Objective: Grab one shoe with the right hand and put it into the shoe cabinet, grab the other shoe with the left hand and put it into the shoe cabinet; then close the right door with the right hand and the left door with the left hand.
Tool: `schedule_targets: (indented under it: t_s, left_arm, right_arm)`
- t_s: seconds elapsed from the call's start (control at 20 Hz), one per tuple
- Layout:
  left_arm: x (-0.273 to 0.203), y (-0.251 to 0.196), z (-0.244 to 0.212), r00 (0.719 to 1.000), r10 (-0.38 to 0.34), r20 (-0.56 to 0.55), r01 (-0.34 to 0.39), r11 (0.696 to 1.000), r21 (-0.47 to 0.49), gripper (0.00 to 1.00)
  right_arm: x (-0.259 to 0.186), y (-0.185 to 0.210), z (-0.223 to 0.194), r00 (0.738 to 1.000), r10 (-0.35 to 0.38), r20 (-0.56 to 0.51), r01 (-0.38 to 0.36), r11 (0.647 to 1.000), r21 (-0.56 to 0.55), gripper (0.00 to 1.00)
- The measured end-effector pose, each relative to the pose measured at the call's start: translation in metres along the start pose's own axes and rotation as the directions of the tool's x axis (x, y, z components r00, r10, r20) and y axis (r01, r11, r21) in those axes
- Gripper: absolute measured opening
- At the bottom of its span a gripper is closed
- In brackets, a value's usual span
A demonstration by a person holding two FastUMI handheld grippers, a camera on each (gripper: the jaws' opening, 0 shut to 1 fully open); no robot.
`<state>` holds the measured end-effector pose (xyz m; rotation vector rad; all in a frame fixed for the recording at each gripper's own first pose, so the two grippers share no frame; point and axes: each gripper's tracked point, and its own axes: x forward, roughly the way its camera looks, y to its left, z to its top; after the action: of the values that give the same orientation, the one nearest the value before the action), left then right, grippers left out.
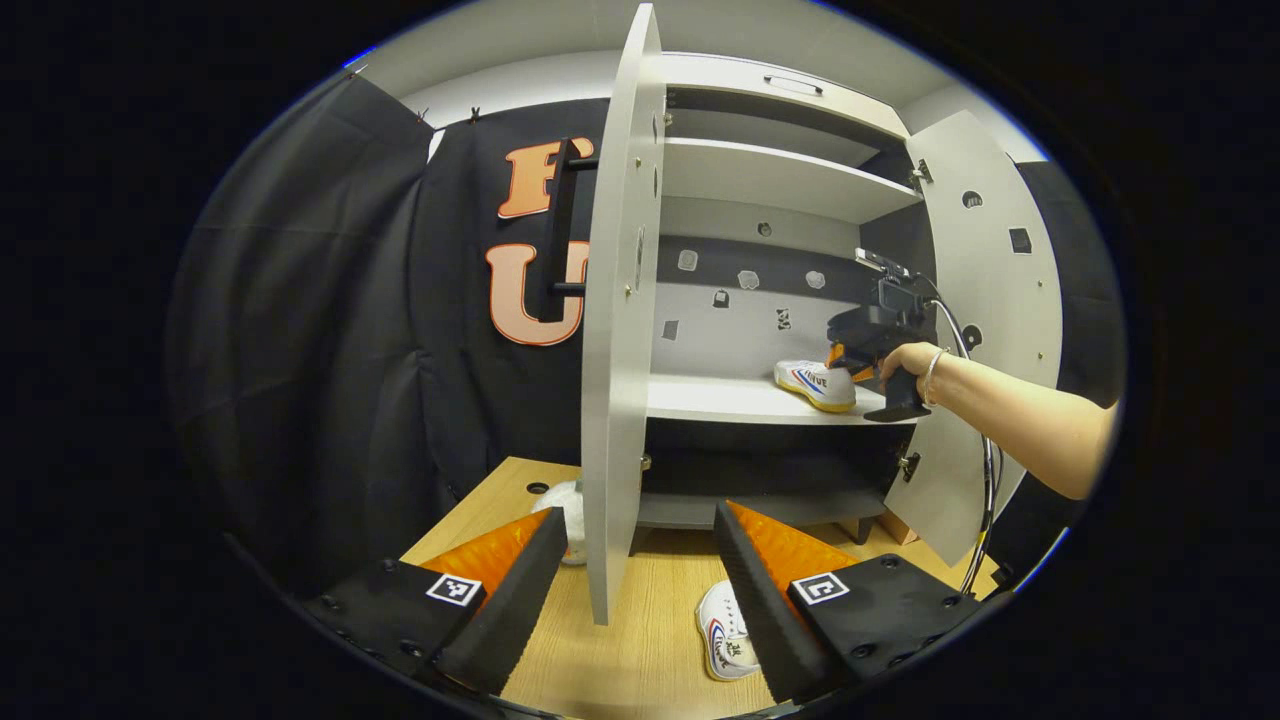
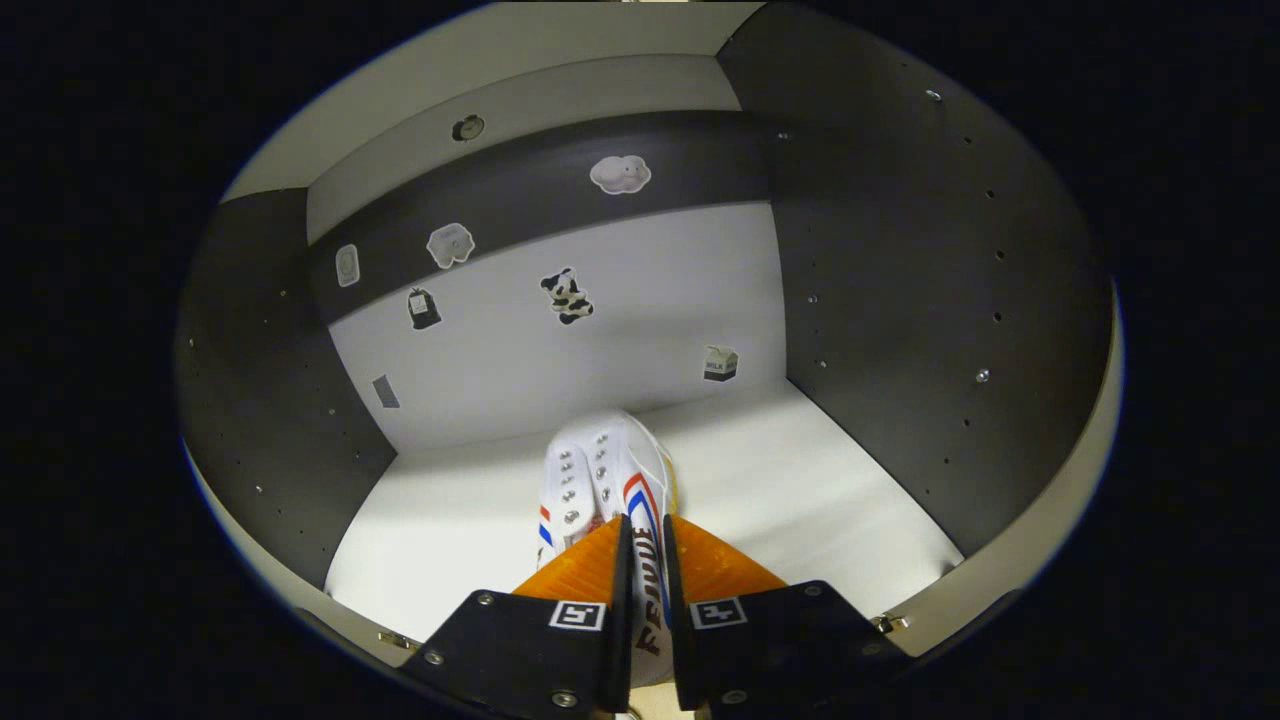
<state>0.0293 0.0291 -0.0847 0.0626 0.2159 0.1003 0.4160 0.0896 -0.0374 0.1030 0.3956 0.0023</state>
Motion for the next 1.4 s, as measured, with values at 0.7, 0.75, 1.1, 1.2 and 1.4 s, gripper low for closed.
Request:
schedule_targets:
  t_s: [0.7, 0.75, 1.1, 1.2, 1.4]
  left_arm:
    - [0.009, -0.022, -0.036, 0.997, -0.056, -0.057, 0.057, 0.998, 0.021, 0.97]
    - [0.011, -0.025, -0.045, 0.996, -0.062, -0.068, 0.064, 0.998, 0.028, 0.97]
    - [0.046, -0.057, -0.141, 0.965, -0.147, -0.216, 0.146, 0.989, -0.022, 0.97]
    - [0.059, -0.059, -0.172, 0.957, -0.130, -0.258, 0.135, 0.991, 0.002, 0.97]
    - [0.077, -0.072, -0.225, 0.925, -0.151, -0.348, 0.162, 0.987, 0.004, 0.97]
  right_arm:
    - [-0.181, 0.006, -0.024, 0.970, 0.152, 0.188, -0.123, 0.980, -0.156, 0.53]
    - [-0.193, 0.001, -0.028, 0.969, 0.152, 0.194, -0.120, 0.979, -0.167, 0.56]
    - [-0.263, -0.032, -0.059, 0.962, 0.139, 0.235, -0.095, 0.977, -0.191, 0.87]
    - [-0.275, -0.039, -0.071, 0.964, 0.146, 0.221, -0.103, 0.975, -0.195, 0.92]
    - [-0.289, -0.056, -0.079, 0.967, 0.131, 0.217, -0.088, 0.976, -0.200, 0.92]
